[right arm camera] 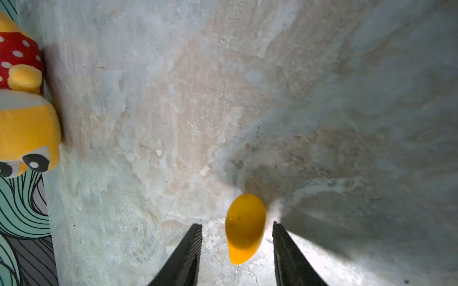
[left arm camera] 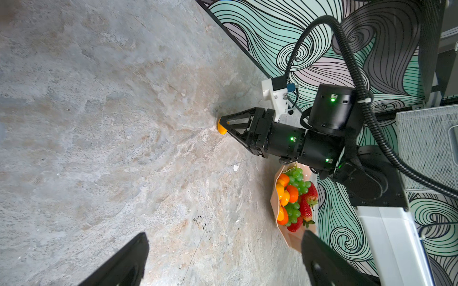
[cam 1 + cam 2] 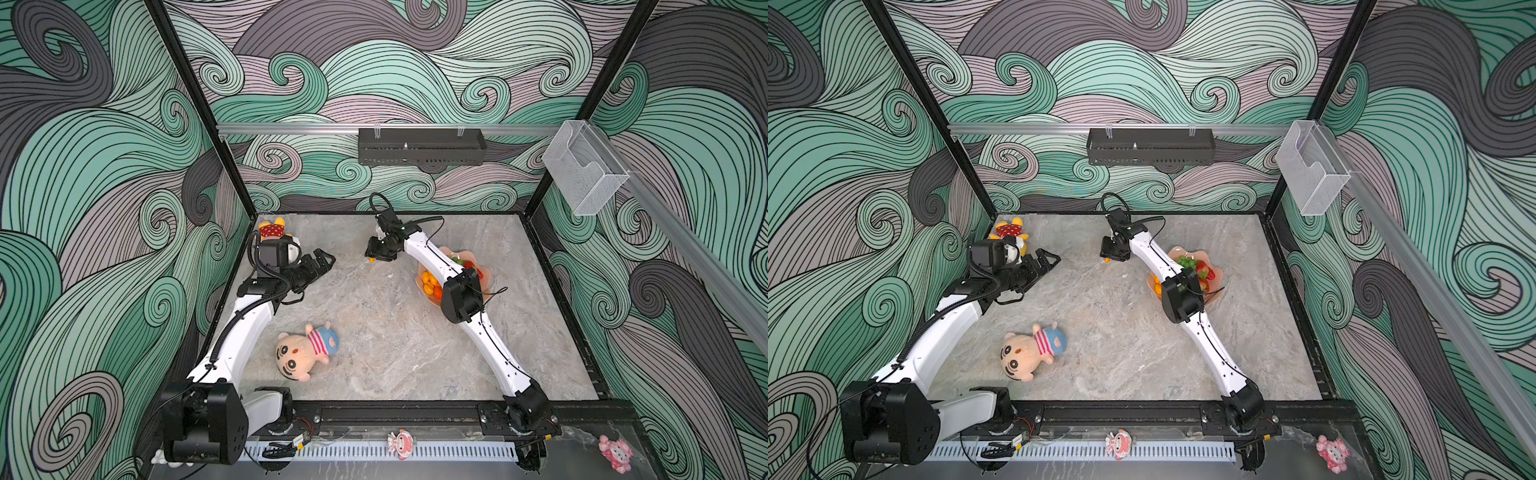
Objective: Arrange fruit in a fruit bowl
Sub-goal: Pick up the fruit from the top-center of the table.
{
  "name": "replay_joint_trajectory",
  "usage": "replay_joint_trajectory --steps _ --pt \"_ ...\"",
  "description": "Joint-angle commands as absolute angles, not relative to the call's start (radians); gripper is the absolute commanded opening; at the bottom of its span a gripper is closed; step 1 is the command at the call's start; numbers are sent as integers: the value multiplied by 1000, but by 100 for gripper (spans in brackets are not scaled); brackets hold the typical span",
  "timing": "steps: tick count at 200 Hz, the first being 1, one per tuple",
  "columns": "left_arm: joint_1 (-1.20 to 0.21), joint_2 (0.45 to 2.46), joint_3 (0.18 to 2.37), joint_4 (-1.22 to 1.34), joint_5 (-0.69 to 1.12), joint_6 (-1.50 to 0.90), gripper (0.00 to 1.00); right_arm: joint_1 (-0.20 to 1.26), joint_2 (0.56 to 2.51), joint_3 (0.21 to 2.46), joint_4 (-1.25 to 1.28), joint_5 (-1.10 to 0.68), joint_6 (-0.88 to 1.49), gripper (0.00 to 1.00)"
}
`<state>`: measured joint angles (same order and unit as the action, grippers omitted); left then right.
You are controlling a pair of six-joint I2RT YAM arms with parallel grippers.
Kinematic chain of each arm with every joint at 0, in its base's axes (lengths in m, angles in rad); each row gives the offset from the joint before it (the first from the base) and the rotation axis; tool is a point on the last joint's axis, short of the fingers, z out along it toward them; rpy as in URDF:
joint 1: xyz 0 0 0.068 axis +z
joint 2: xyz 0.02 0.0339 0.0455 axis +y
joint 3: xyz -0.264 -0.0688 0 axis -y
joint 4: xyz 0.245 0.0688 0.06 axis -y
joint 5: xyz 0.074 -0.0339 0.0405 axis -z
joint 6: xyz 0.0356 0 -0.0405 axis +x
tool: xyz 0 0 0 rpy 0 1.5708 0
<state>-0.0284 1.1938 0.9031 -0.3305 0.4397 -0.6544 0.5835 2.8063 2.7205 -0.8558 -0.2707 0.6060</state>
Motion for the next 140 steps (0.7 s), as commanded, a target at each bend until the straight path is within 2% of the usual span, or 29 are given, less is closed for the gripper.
replay_joint_trajectory --steps 1,69,140 --pt "-23 1203 919 -358 462 -637 99 580 2819 2740 -843 -279 617 47" --pt "-20 1203 917 -369 469 -633 99 580 2839 2738 -848 -288 625 44" --pt "-19 1203 919 -369 473 -635 98 579 2839 2728 -867 -287 620 32"
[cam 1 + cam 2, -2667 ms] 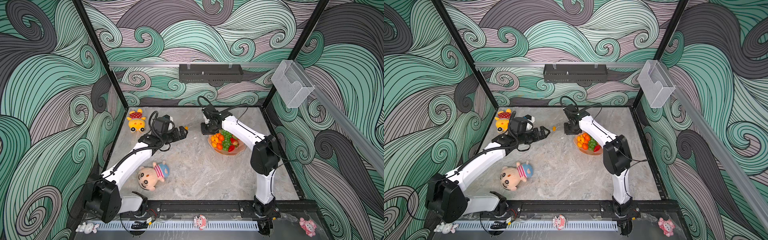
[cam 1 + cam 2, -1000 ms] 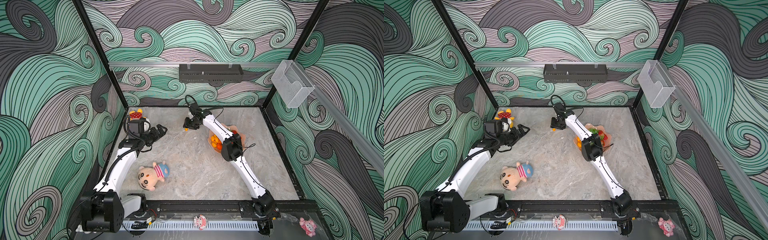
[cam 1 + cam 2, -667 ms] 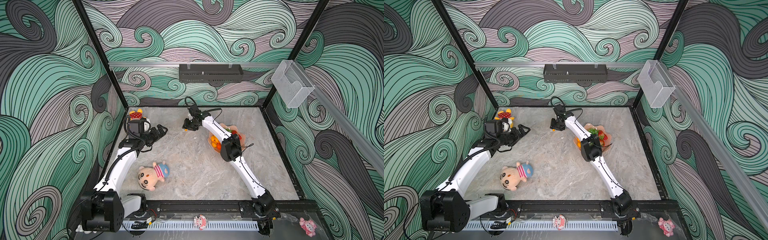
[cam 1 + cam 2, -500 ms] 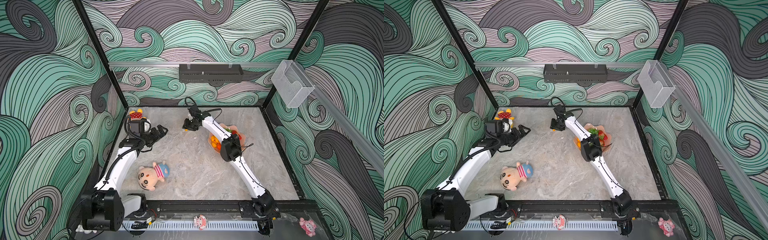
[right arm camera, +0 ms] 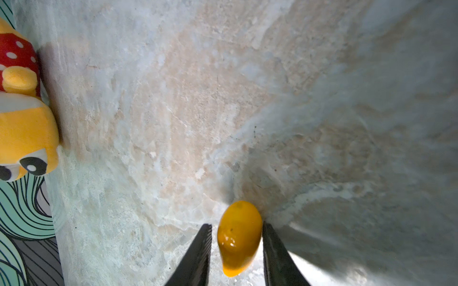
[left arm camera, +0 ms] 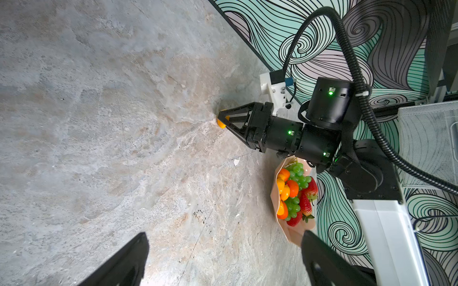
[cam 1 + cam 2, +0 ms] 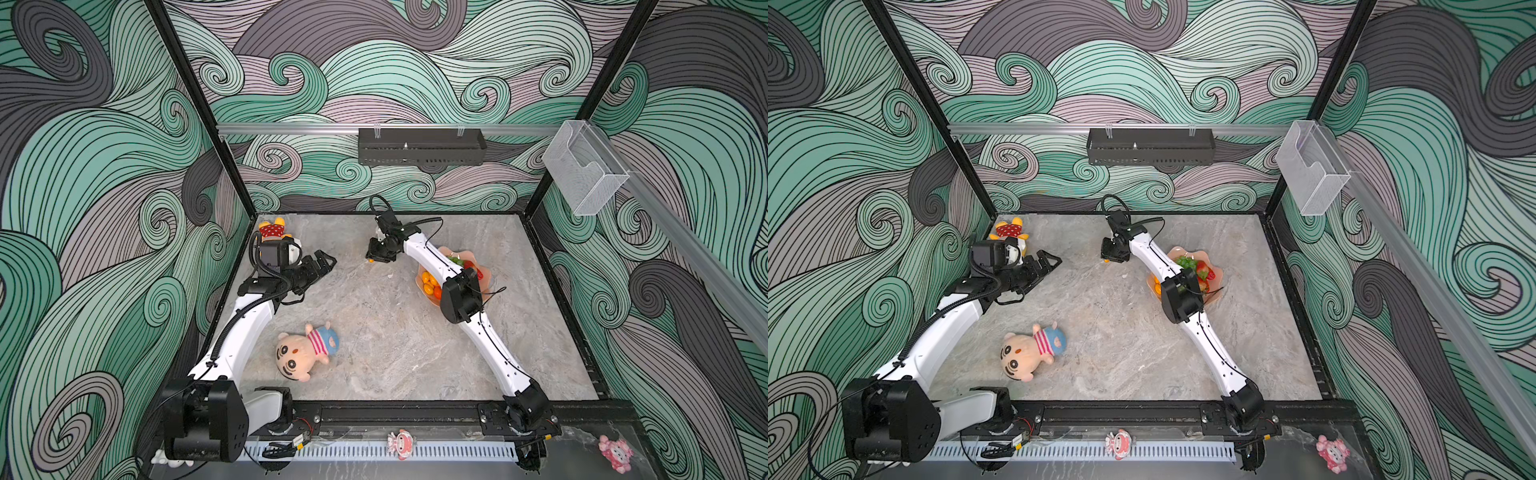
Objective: Arrange fruit in a fruit bowl
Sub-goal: Pick up the fruit from the top-center of the table.
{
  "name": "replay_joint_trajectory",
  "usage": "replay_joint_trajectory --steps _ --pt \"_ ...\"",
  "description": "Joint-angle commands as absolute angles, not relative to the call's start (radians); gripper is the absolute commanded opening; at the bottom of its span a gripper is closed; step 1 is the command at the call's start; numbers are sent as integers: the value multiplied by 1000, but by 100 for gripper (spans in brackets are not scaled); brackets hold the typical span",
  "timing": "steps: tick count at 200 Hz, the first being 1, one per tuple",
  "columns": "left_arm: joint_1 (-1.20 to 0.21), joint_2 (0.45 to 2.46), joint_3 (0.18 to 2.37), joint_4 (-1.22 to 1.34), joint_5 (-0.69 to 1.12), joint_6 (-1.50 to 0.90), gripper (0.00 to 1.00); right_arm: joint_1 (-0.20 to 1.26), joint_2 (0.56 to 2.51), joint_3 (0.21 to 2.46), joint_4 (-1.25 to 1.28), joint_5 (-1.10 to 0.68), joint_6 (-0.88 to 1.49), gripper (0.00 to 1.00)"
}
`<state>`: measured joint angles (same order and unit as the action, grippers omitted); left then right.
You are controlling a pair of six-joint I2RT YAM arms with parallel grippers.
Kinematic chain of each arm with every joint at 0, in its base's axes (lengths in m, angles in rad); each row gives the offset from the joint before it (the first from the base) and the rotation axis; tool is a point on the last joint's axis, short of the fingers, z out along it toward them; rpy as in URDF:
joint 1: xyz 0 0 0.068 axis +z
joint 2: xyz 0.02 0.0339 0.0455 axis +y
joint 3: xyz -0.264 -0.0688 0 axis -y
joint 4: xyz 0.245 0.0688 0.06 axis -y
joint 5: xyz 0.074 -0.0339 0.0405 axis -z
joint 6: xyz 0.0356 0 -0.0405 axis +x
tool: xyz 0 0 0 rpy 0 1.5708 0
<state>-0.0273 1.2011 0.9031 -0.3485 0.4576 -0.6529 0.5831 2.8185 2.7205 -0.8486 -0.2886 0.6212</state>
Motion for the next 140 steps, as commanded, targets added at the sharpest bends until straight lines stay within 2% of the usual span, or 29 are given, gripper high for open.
replay_joint_trajectory --steps 1,80,140 --pt "-19 1203 920 -369 473 -634 98 579 2840 2727 -867 -287 620 32" --pt "-17 1199 919 -372 496 -638 99 576 2796 2706 -881 -284 609 25" --pt "-35 1191 898 -325 541 -664 99 577 2621 2575 -893 -284 567 23"
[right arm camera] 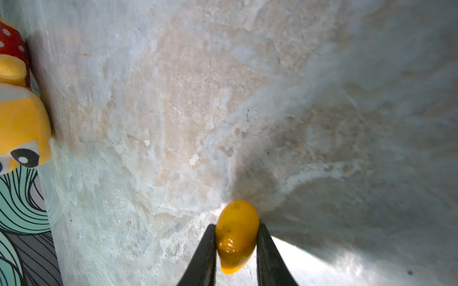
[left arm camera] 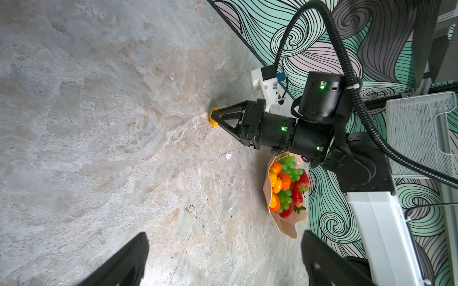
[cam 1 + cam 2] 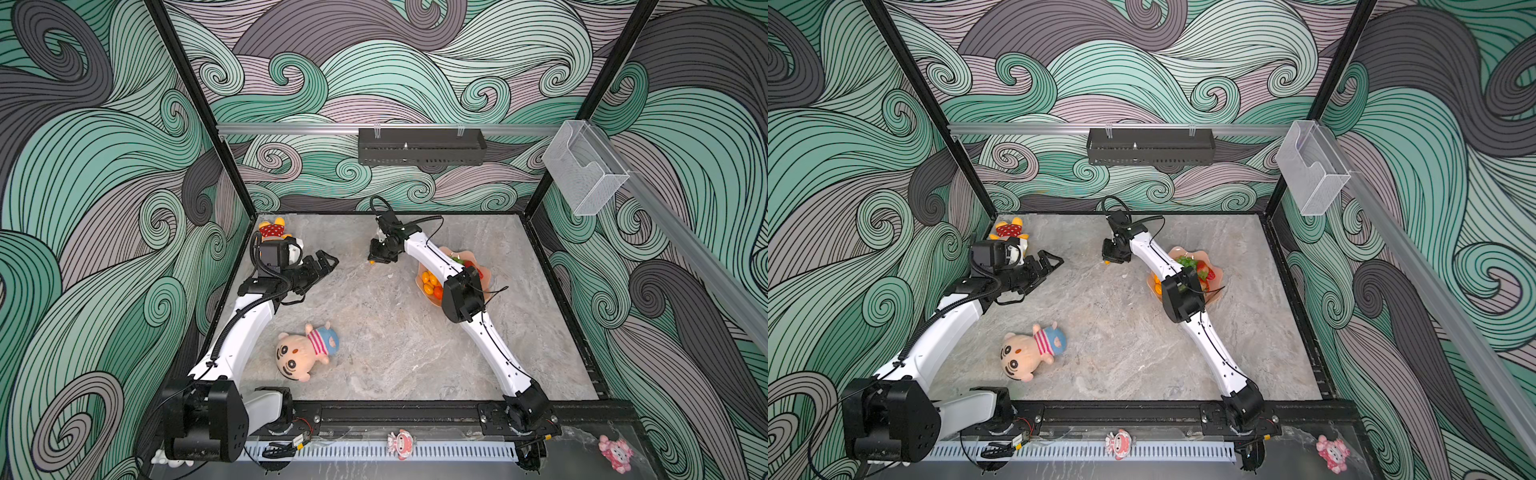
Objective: Arrange fruit in a fruit bowl
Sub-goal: Pick up the fruit from the top-center of the table.
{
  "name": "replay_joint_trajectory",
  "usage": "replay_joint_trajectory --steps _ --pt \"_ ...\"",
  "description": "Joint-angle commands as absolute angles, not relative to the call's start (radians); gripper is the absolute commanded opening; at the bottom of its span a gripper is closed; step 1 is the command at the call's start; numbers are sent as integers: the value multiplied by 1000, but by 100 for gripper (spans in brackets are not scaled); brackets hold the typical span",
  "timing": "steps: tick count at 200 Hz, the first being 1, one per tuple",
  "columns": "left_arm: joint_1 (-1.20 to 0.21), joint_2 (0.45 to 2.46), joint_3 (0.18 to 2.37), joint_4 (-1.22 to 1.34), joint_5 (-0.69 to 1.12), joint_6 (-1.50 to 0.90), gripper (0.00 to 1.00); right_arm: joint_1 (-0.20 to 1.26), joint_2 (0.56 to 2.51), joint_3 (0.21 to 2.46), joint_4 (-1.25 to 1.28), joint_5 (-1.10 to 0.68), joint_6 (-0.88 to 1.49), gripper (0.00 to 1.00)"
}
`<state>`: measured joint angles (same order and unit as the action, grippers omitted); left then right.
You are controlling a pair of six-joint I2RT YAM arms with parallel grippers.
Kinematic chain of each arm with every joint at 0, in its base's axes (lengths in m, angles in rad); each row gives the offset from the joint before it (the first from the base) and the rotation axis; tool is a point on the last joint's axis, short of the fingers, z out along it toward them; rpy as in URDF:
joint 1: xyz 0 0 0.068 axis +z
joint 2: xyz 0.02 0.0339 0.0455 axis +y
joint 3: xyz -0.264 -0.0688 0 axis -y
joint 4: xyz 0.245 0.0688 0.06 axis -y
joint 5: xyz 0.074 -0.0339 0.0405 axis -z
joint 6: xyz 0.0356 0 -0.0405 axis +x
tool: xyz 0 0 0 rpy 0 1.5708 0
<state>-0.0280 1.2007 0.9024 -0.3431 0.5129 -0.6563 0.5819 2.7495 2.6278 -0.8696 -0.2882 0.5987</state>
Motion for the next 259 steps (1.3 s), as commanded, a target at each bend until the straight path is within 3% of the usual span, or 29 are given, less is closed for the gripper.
replay_joint_trajectory --steps 1,143,188,259 --pt "-36 1192 898 -324 541 -664 99 577 2619 2572 -893 -285 567 23" --pt "-362 1398 1026 -189 372 -717 98 451 1980 1738 -722 -193 510 19" --pt "-463 1521 1116 -168 321 -718 99 399 1940 1630 -714 -170 499 20" --pt "-550 1596 1177 -179 291 -710 99 380 2007 1646 -719 -138 480 21"
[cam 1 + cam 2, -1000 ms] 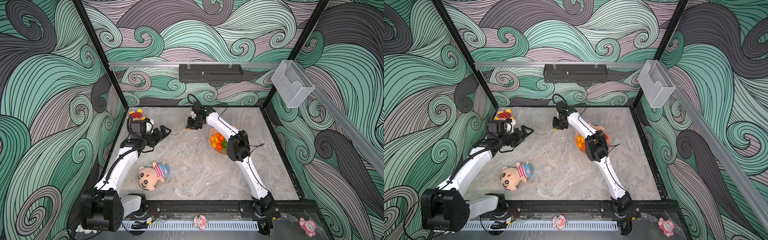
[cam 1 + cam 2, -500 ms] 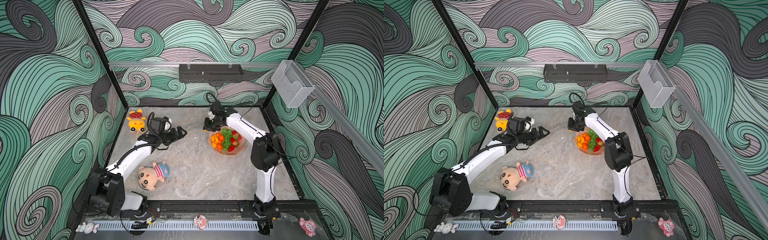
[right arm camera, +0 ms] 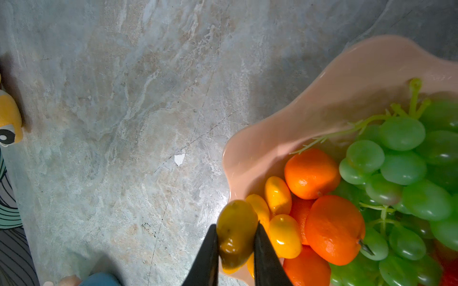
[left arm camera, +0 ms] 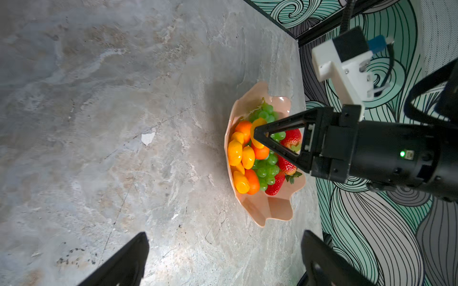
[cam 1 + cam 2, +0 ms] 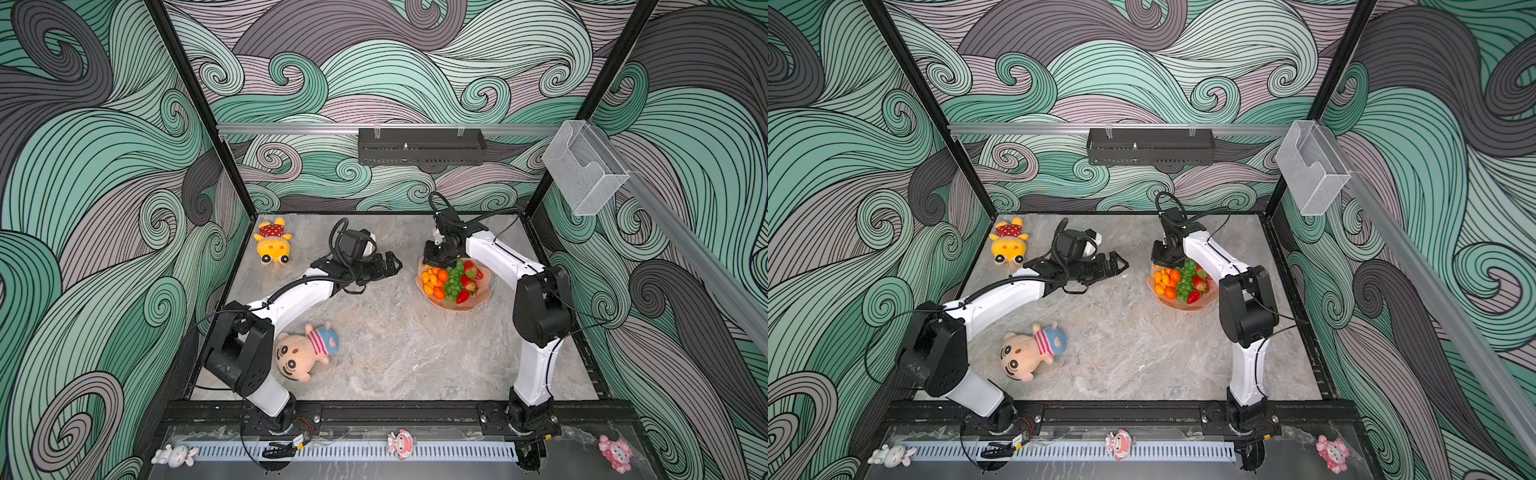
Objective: Arrange fruit in a fruit bowl
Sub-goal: Pick up the fruit from the top-center of the table, then place the fruit in the fruit bowl.
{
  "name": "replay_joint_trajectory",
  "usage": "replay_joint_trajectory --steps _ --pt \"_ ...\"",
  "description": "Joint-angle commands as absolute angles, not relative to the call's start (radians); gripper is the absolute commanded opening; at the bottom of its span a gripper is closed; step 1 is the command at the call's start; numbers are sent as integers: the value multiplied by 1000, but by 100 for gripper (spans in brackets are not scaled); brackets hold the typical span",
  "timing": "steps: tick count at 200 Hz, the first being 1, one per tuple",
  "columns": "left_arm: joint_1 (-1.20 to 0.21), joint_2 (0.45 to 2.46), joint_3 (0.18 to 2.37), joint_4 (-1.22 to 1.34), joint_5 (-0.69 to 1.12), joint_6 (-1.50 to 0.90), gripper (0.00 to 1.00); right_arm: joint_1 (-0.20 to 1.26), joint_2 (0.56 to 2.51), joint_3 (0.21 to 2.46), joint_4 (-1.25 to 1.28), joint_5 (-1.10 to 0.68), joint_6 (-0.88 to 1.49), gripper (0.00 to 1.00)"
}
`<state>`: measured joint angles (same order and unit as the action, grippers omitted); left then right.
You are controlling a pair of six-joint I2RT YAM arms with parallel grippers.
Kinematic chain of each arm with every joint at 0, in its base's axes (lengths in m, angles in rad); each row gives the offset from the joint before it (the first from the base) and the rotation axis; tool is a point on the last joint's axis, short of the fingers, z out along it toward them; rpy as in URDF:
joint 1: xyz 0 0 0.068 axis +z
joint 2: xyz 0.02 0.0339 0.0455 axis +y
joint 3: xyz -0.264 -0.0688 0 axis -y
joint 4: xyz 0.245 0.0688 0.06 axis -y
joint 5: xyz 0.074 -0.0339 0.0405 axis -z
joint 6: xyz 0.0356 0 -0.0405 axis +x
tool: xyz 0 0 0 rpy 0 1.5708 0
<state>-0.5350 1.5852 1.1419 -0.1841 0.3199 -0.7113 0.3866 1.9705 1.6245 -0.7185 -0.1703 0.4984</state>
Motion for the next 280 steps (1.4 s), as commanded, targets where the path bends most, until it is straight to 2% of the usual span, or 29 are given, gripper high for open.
replay_joint_trajectory --steps 1,103,160,216,280 --pt "-550 1596 1176 -179 290 -710 99 379 2008 1647 -719 -138 480 21" --pt "-553 1576 1161 -201 280 -698 99 375 2051 1695 -744 -119 479 30" --pt "-554 1537 1134 -212 270 -690 99 373 2012 1695 -758 -124 479 31" --pt "-591 1499 1114 -232 231 -656 99 370 1849 1601 -758 -78 472 30" --pt "-733 1561 1162 -226 168 -616 98 275 1548 1308 -754 66 513 28"
